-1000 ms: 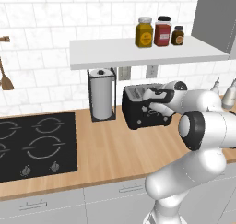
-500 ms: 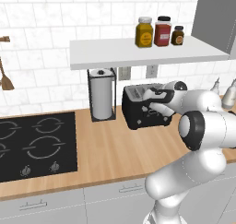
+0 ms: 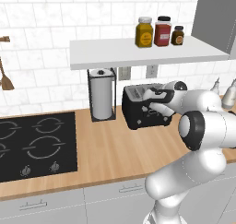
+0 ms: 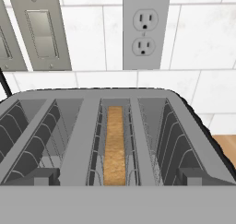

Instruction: Start the toaster. Once the lever pops up, take the bread to the plate on the dining counter.

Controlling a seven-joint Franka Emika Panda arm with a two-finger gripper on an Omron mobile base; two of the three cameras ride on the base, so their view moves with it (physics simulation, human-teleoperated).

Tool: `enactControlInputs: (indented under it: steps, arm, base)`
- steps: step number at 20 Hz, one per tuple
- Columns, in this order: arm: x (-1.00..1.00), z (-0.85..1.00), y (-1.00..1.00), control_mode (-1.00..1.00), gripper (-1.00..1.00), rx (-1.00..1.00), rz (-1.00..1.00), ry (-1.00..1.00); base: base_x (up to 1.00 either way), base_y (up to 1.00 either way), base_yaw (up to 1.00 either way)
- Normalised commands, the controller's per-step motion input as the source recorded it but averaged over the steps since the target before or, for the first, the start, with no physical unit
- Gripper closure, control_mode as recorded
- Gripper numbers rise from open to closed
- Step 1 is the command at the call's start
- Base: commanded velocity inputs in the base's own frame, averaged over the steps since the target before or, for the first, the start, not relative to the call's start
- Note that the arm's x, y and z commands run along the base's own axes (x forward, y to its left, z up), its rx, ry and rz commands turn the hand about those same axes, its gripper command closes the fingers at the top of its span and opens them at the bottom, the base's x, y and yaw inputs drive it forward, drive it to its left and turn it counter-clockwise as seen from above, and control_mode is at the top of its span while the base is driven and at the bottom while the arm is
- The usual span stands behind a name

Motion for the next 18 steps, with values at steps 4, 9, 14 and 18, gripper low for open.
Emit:
enactControlInputs:
  steps: [4,9,14,18]
  arm:
    - [0.0,0.0,0.0,-1.0,-1.0,0.0,0.0,0.0]
    - [0.0,0.0,0.0,-1.0,-1.0,0.0,0.0,0.0]
    - [0.0,0.0,0.0,-1.0,-1.0,0.0,0.0,0.0]
    - [0.0,0.0,0.0,-1.0,-1.0,0.0,0.0,0.0]
  base:
    - [0.0,0.0,0.0]
    - [0.0,0.0,0.0]
    - [0.0,0.0,0.0]
    - [0.0,0.0,0.0]
